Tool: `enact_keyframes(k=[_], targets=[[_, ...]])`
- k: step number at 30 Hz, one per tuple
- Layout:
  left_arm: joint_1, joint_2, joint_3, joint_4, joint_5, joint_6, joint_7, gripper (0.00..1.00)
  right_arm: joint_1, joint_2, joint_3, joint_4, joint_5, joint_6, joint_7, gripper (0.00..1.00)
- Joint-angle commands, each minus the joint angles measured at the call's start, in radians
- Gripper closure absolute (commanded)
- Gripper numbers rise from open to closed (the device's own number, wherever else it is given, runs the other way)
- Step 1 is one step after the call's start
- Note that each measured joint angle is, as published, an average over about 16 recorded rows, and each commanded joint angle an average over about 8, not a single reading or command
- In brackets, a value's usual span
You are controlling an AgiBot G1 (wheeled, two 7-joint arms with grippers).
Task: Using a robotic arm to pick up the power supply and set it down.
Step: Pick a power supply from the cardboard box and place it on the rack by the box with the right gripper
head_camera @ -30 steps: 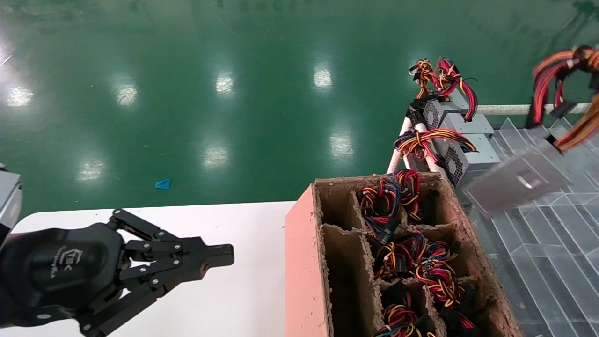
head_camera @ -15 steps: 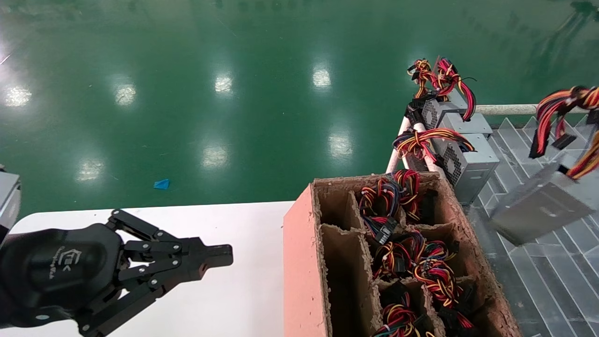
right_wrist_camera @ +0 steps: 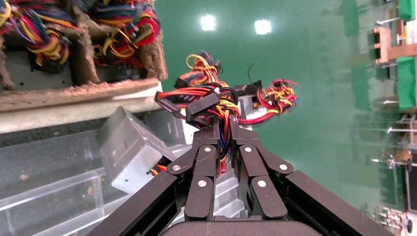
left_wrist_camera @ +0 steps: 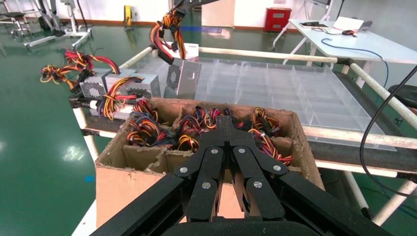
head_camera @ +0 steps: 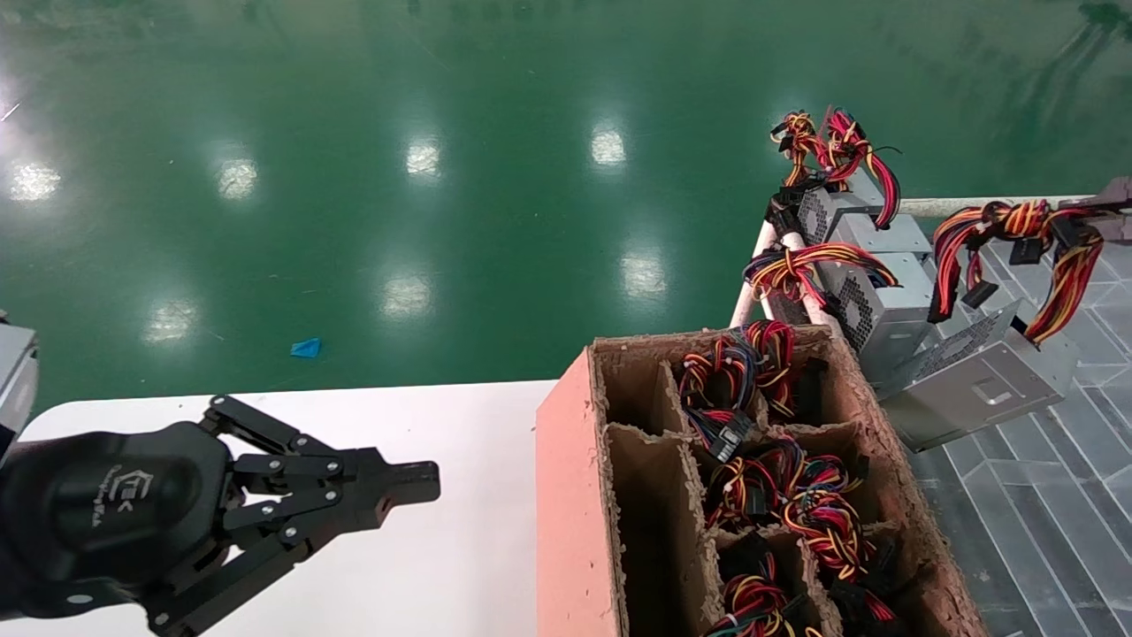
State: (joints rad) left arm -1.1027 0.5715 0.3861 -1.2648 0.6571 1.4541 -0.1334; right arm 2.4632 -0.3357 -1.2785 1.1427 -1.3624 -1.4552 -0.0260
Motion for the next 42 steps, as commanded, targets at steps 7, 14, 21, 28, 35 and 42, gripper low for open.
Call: enact_keyframes(k=[7,14,21,28,35,42], targets=[[0.000,0.000,0.000,0.000,0.000,0.000,0.000,1.00,0.036,0.007,-0.003,0.042,-0.084,-0.002,0.051,1.00],[0.000,0.000,0.000,0.000,0.000,0.000,0.000,1.00,0.028,0.010,-0.010,0.074,-0.095,-0.002,0.080,1.00],[0.000,0.000,0.000,0.000,0.000,0.000,0.000,1.00,0.002,0.002,-0.014,0.064,-0.066,0.021,0.069,1.00],[0.000,0.000,0.000,0.000,0.000,0.000,0.000,1.00,-0.034,-0.022,-0.020,0.048,-0.025,0.053,0.052,1.00],[0.000,0.000,0.000,0.000,0.000,0.000,0.000,1.00,-0.069,-0.062,-0.026,0.027,-0.002,0.095,0.044,1.00],[0.000,0.000,0.000,0.000,0.000,0.000,0.000,1.00,-0.084,-0.089,-0.027,0.010,0.000,0.133,0.052,1.00]])
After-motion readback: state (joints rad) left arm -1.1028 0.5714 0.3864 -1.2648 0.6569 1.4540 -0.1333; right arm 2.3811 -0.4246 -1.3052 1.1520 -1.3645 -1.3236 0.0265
